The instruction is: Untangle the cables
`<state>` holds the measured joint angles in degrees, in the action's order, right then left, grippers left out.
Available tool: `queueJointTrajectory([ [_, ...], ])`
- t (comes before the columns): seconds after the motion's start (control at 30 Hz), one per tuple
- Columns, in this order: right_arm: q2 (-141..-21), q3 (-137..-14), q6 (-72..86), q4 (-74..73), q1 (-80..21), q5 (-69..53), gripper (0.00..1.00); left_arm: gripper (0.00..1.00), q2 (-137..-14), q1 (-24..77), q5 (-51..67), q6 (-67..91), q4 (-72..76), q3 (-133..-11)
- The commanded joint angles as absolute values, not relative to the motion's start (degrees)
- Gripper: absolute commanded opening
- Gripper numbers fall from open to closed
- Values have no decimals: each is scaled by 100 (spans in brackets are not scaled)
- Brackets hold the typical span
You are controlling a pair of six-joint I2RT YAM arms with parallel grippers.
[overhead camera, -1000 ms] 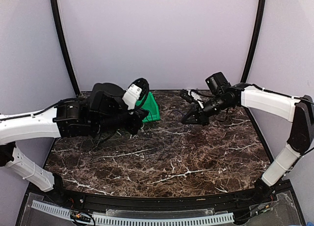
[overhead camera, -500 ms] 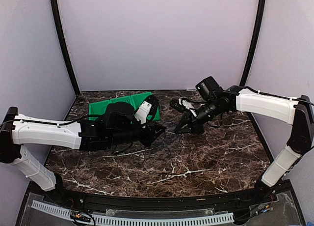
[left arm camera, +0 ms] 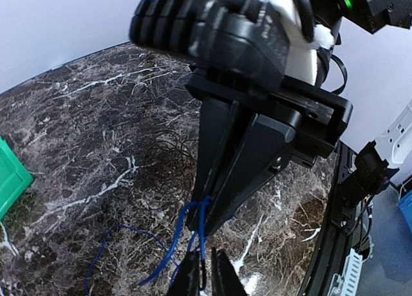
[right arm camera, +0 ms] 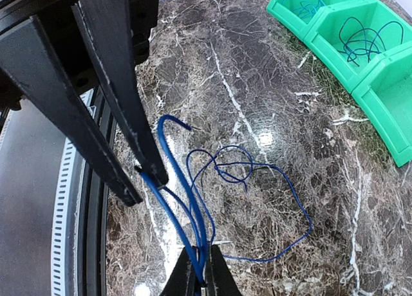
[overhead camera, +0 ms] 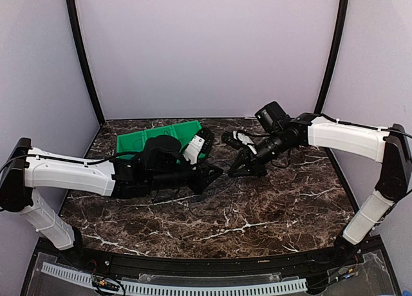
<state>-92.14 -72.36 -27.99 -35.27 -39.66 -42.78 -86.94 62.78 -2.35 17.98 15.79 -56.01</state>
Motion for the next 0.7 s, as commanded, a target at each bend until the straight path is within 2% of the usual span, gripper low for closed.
queueJointTrajectory([
  [0.0, -9144, -7314, -2775, -3531, -4025, -4272, 10, 3, -8707, 6200, -171, 1786, 1679, -5750],
  [0.03, -9129, -7316, -2788, -3558, -4025, -4272, 13, 0, -8696, 6186, -187, 1794, 1670, -5753],
  [0.23, -8794, -7113, -3008, -3742, -3915, -4043, 50, 0, -8206, 6013, -780, 1608, 1256, -5846],
  [0.33, -8476, -6864, -3029, -3708, -3655, -4065, 64, 0, -7831, 5810, -1169, 1405, 798, -6097],
  [0.43, -8218, -6651, -2993, -3724, -3341, -4154, 70, 0, -7628, 5509, -1452, 1231, 341, -6419],
  [0.67, -7834, -5643, -2865, -3159, -2802, -4436, 72, 0, -7604, 4966, -2135, 538, -493, -8035],
])
